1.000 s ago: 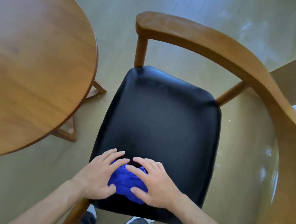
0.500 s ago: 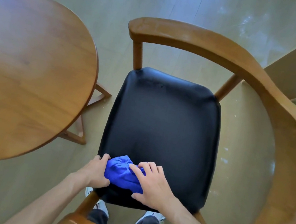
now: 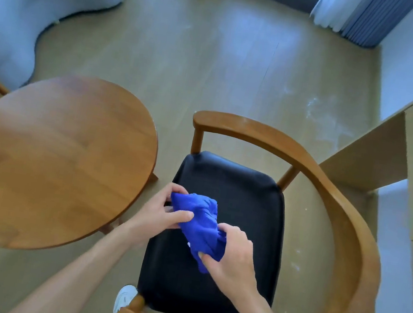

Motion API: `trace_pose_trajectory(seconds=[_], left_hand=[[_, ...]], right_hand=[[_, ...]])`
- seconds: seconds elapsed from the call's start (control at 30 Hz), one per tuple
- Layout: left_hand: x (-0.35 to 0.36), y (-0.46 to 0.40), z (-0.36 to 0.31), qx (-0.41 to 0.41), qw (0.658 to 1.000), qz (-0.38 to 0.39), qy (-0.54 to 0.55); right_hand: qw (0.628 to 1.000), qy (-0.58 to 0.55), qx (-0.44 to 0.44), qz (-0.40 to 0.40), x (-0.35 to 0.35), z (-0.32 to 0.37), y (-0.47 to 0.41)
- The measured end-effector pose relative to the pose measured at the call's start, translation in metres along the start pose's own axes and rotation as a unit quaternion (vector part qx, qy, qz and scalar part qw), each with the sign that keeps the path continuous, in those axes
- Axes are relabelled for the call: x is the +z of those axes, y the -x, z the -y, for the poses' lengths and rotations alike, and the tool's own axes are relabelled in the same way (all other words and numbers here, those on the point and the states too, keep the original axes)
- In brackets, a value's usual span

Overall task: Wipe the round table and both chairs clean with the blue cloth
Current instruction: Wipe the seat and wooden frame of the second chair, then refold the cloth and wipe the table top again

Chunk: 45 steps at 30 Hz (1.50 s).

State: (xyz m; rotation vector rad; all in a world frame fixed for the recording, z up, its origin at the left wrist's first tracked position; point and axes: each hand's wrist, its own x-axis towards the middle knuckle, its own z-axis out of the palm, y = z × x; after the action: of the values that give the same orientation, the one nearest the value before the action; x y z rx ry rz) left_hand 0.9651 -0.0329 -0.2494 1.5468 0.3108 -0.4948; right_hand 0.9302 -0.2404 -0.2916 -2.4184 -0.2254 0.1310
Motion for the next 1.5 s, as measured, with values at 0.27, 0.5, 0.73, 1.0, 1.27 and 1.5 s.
trace_pose_trajectory(seconds=[0.27, 0.5, 0.73, 1.0, 1.27, 1.5], left_hand=[[0.001, 0.064, -0.163, 0.156, 0.978, -0.076, 0.112], [-0.015, 0.133, -0.284, 0.298, 0.949, 0.051, -0.090], [-0.029, 0.183, -0.333, 0.375, 0.910, 0.058, -0.168], [-0.067, 0.218, -0.319, 0.275, 0.920, 0.075, -0.269], [-0.094, 0.253, -0.305, 0.330, 0.894, -0.110, -0.283], [-0.150, 0.297, -0.299, 0.278, 0.941, -0.103, -0.162]], right_hand=[[0.990, -0.114, 0.000, -0.082, -0.120, 0.150, -0.005], [0.991, -0.107, -0.066, -0.046, -0.237, 0.260, -0.029], [0.988, -0.085, -0.125, 0.010, -0.290, 0.319, -0.033], [0.905, -0.364, -0.219, 0.024, -0.311, 0.322, -0.024], [0.947, -0.254, -0.184, 0.071, -0.300, 0.335, -0.030], [0.921, -0.290, -0.224, 0.134, -0.270, 0.368, -0.034]])
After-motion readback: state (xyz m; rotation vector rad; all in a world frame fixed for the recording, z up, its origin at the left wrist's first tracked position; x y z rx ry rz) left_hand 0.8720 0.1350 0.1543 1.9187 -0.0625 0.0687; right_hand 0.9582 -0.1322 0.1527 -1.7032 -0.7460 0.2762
